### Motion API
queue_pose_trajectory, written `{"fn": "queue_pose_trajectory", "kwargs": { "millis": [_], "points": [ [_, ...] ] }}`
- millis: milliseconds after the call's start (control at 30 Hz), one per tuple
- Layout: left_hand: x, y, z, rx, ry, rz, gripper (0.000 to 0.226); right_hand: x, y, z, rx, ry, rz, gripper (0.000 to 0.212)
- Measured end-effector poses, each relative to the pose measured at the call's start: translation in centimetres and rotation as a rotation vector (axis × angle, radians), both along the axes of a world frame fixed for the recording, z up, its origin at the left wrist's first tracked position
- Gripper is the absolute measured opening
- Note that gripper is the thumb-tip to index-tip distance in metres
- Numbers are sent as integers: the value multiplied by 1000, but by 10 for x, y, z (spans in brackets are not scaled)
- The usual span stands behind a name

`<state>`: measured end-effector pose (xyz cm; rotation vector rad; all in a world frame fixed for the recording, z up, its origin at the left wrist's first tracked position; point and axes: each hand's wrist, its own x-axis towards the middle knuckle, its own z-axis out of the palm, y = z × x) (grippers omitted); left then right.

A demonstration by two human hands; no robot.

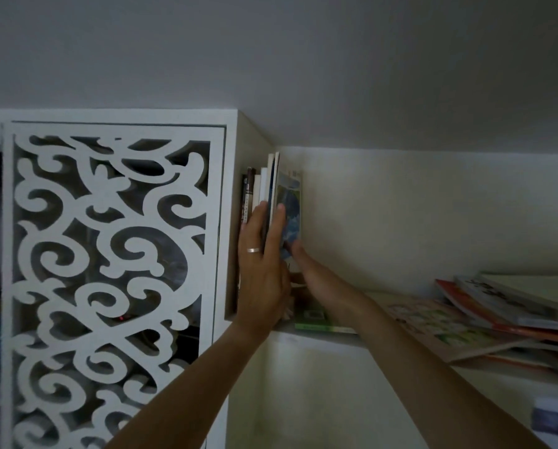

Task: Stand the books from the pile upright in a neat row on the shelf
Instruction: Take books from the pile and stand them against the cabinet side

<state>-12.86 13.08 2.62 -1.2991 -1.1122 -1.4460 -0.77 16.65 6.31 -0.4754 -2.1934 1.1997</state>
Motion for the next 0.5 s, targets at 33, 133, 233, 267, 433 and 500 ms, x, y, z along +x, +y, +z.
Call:
{"fn": "queue_pose_trajectory", "kwargs": {
  "millis": [33,133,233,267,433,500],
  "points": [
    [-2,-1,0,-9,-6,-27,58,-3,0,-1,21,25,-21,74],
    [-4,-3,-2,-18,-15,-25,48,-9,5,-5,129,15,-86,73],
    [-1,-1,-1,-20,23,61,53,-4,11,-9,339,-288,-177,57],
    [-1,1,-1,-27,41,106,56,-1,12,-11,425,-401,-185,54],
    [-1,4,-5,-80,51,229,57,41,-7,5,548,-566,-201,40],
    [-2,4,-6,-99,44,232,57,78,-13,22,533,-750,-215,67]
  ]
}}
